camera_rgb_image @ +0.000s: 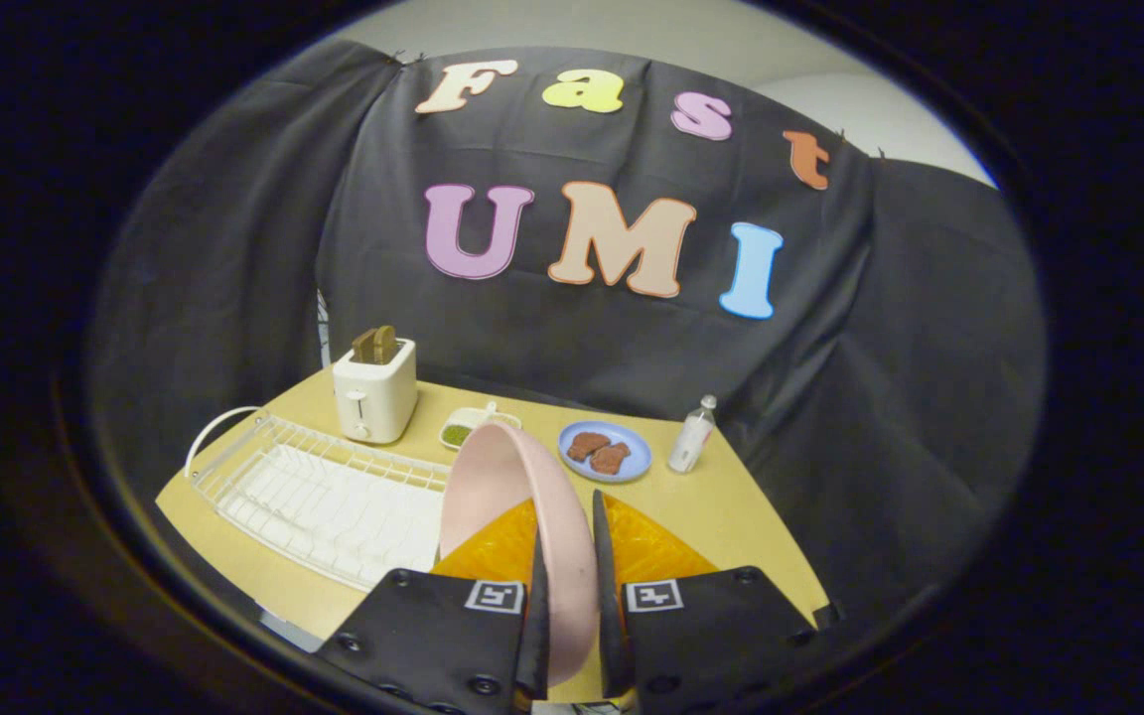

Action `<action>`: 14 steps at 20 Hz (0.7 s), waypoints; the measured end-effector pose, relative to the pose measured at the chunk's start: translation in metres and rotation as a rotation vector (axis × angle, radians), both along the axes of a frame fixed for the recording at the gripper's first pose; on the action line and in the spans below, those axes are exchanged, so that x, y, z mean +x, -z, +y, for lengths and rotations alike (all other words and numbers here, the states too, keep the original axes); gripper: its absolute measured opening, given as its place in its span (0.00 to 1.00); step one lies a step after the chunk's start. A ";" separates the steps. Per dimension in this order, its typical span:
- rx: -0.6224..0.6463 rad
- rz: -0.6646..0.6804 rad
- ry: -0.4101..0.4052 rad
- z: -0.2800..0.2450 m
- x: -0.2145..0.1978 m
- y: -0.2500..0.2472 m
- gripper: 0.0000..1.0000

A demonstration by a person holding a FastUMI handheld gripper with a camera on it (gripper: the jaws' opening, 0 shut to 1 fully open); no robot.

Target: Take the plate from the dish rack, then take the spoon from the basket and place it into the plate.

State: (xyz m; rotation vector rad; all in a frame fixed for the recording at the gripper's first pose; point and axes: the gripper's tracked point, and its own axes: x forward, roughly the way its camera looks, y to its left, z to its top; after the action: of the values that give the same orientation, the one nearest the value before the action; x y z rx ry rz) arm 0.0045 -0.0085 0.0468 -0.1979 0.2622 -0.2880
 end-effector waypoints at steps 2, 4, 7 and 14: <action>0.070 -0.006 -0.016 -0.013 -0.014 0.020 0.23; 0.133 0.007 -0.031 -0.026 -0.023 0.045 0.23; 0.213 0.045 -0.037 -0.043 -0.026 0.082 0.23; 0.323 0.116 -0.054 -0.060 -0.027 0.155 0.23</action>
State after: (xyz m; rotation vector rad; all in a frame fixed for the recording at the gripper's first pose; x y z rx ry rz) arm -0.0230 -0.0685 -0.1087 0.0975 0.4135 -0.1775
